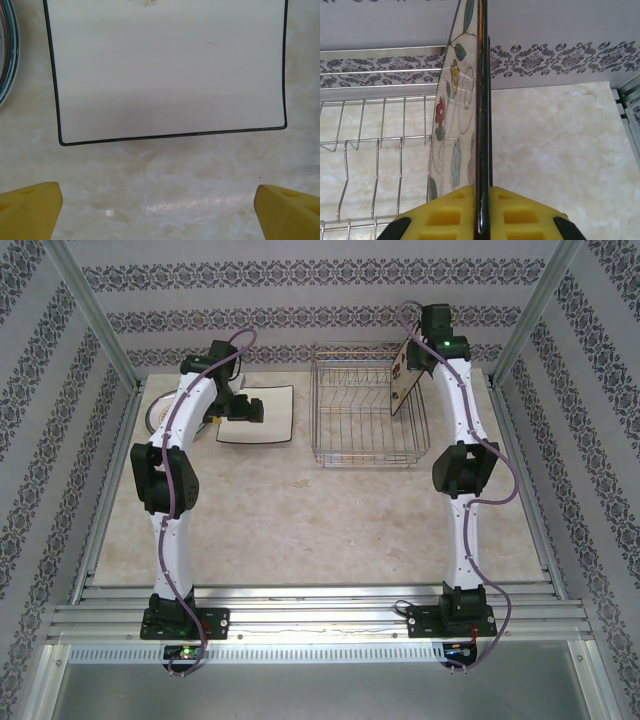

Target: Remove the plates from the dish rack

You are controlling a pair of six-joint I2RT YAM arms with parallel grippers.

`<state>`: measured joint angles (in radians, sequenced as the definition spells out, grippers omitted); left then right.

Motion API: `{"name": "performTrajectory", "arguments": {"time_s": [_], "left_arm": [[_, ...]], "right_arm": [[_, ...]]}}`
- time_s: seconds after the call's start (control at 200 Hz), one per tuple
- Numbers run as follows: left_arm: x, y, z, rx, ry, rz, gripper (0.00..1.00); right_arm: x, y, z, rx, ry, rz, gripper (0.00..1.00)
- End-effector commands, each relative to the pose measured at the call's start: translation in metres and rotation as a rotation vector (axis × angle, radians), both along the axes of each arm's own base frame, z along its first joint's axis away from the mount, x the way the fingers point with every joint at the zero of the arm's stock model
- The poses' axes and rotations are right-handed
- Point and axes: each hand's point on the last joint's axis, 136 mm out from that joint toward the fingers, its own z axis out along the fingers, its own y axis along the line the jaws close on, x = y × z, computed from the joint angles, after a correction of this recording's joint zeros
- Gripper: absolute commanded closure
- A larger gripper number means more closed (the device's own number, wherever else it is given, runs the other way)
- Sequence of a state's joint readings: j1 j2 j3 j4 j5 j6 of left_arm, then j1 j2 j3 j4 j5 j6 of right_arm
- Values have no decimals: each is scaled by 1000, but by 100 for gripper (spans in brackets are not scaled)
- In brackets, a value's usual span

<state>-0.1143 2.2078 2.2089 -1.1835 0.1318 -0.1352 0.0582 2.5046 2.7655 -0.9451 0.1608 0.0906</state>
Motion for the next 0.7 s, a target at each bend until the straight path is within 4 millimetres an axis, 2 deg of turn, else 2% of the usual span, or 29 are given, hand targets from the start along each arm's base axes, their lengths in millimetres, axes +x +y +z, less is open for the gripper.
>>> {"name": "performTrajectory", "arguments": {"time_s": [0.0, 0.245, 0.699], "left_arm": [[0, 7, 22, -18, -58, 14, 1], [-2, 9, 27, -22, -73, 22, 1], [-10, 9, 31, -32, -94, 30, 0]], "right_arm": [[-6, 1, 45, -49, -88, -3, 100], [-15, 7, 90, -84, -171, -3, 100], [-39, 2, 167, -134, -324, -42, 100]]}}
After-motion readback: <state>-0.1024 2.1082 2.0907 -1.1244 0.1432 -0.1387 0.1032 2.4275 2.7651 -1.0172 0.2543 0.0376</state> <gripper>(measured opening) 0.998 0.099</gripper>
